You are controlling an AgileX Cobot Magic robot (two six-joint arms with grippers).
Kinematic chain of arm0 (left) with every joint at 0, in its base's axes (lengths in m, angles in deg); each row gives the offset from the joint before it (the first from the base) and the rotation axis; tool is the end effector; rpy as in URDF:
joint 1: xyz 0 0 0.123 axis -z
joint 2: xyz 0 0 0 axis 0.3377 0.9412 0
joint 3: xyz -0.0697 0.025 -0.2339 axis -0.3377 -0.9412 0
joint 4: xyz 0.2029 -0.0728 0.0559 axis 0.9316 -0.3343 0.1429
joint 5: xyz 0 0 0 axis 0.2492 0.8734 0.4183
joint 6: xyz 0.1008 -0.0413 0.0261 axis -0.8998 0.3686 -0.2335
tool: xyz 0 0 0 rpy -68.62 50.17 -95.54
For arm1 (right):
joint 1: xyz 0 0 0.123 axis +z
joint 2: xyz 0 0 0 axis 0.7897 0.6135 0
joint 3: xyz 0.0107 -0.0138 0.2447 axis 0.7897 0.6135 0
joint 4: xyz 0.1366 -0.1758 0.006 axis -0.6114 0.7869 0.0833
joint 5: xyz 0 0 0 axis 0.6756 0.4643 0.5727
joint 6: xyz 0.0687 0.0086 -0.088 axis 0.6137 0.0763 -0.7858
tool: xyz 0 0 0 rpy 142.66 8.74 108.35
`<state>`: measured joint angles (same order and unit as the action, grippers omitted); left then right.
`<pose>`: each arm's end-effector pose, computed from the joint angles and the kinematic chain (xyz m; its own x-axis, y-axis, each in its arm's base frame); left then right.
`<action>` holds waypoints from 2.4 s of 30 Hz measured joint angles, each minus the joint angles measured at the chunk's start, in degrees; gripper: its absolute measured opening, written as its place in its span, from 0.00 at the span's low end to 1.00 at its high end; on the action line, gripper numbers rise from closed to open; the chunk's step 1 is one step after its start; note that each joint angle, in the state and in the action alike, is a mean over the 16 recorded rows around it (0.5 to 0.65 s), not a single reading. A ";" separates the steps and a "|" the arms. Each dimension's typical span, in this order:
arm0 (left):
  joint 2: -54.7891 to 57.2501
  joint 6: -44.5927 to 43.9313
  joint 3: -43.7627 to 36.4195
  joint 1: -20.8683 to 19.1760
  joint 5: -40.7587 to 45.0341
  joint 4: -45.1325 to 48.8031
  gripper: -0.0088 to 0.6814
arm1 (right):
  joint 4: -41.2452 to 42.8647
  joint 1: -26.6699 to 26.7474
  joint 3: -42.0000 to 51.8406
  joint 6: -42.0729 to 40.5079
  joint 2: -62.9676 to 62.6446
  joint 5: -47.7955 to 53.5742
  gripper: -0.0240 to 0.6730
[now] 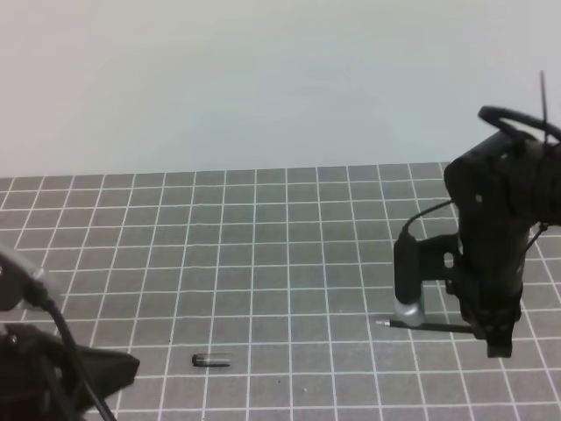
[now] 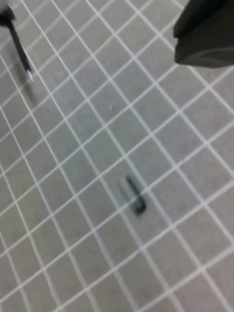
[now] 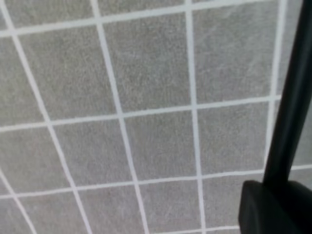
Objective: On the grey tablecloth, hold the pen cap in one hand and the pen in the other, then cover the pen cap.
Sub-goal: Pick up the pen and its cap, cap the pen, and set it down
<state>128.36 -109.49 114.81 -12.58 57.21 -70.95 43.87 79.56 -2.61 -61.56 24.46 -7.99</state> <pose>0.1401 -0.0810 0.2630 -0.5861 0.2660 -0.7653 0.6400 0.7312 -0.2361 0.3032 0.1405 0.1505 -0.0880 -0.9933 0.0744 -0.9886 0.0778 -0.1292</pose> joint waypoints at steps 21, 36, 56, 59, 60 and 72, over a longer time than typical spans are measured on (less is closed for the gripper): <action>20.49 -27.75 9.01 10.09 -8.09 15.42 0.70 | -8.60 0.00 0.01 0.16 -2.88 0.09 0.12; 40.73 -27.70 15.12 11.52 -12.85 23.64 0.67 | -12.00 0.00 0.01 0.26 -2.88 -0.43 0.13; 52.62 -34.95 19.91 18.44 -15.69 31.87 0.61 | -12.41 -0.01 -0.02 3.55 -3.19 0.24 0.12; 53.41 -34.73 19.89 18.43 -16.10 31.91 0.59 | -12.83 -0.02 -0.04 3.86 -3.26 0.18 0.12; 53.61 -34.66 19.88 18.43 -16.19 31.92 0.58 | -12.97 -0.02 -0.04 3.93 -3.26 0.15 0.12; 55.72 -34.36 19.93 18.43 -15.99 33.14 0.48 | -14.26 -0.01 -0.02 4.05 -3.20 -0.06 0.11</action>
<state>184.08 -143.85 134.75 5.85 41.22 -37.81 29.61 79.55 -2.62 -57.51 21.26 -8.04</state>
